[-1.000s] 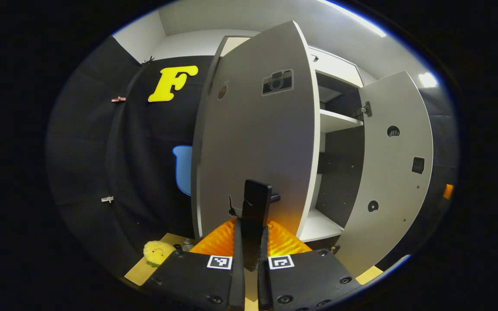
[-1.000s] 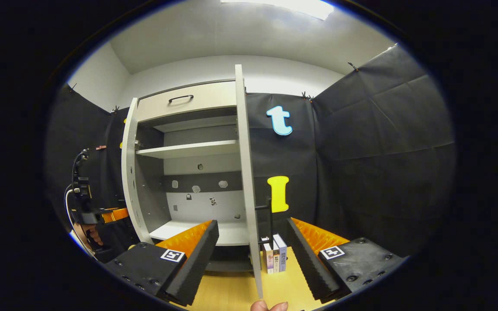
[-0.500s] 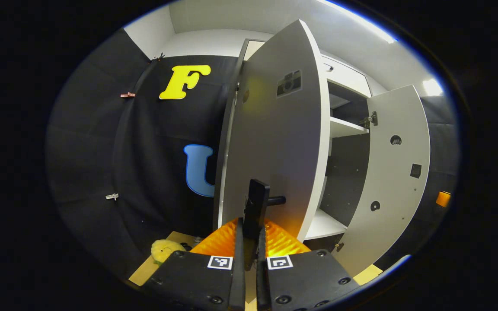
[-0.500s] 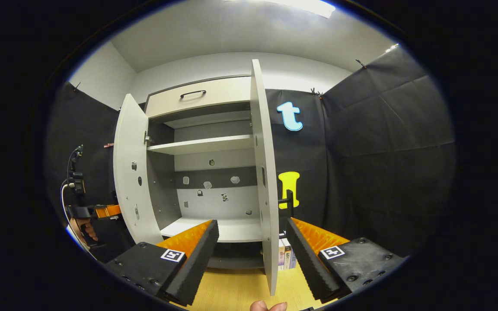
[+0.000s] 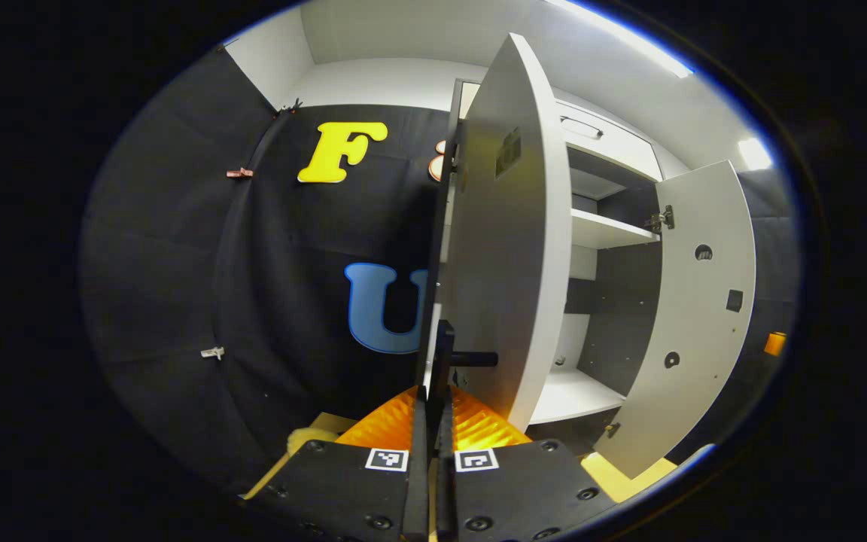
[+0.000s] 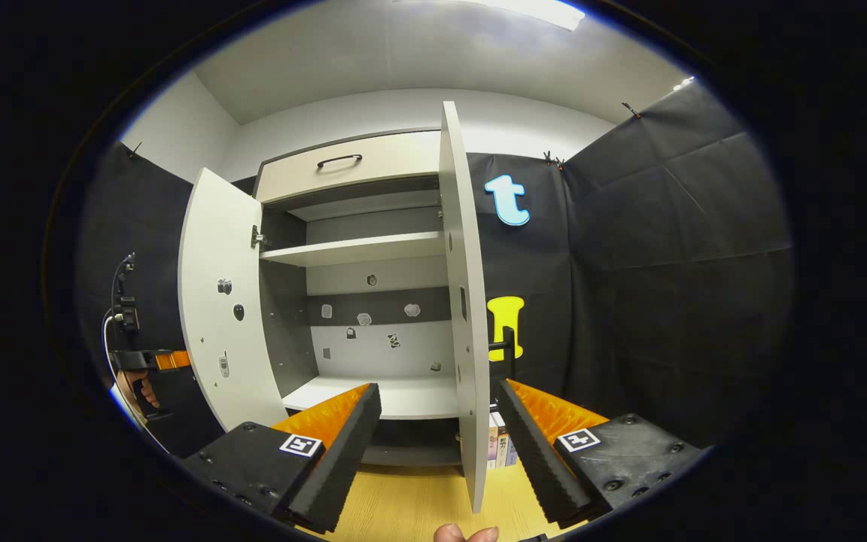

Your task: Open the right door of the double-door shoe cabinet with the right hand, and open the left door with the left hand.

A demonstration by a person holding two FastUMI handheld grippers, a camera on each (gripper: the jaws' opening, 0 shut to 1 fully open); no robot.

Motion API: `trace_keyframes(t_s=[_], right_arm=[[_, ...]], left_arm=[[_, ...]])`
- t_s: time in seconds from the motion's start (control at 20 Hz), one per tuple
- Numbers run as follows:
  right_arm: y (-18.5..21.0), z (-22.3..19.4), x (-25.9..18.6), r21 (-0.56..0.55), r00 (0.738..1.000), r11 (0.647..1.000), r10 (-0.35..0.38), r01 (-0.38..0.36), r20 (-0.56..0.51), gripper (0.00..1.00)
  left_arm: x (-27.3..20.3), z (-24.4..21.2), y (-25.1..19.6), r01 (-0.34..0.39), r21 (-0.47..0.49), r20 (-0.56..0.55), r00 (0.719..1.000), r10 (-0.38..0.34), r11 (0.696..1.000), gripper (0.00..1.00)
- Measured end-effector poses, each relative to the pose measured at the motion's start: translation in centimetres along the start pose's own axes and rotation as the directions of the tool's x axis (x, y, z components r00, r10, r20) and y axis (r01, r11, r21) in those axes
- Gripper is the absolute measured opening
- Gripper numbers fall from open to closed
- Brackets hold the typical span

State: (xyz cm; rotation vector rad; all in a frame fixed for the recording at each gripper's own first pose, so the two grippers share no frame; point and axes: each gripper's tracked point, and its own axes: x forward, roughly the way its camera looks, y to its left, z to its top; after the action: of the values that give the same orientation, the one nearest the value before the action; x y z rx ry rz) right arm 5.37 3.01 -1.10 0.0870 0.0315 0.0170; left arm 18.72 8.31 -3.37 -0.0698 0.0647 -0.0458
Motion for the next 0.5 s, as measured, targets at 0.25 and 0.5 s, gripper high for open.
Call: trace_keyframes(t_s=[0.25, 0.5], right_arm=[[0.6, 0.0, 0.4, -0.013, 1.0, 1.0, 0.01, -0.01, -0.001, 0.98], [1.1, -0.5, 0.7, -0.014, 1.0, 1.0, 0.019, -0.019, -0.004, 0.98]], left_arm=[[-0.3, 0.2, -1.1, 0.084, -0.06, 0.009, 0.996, -0.083, 0.995, 0.08], [-0.8, 0.2, 0.1, 0.025, -0.034, 0.001, 1.0, -0.025, 0.999, 0.1]])
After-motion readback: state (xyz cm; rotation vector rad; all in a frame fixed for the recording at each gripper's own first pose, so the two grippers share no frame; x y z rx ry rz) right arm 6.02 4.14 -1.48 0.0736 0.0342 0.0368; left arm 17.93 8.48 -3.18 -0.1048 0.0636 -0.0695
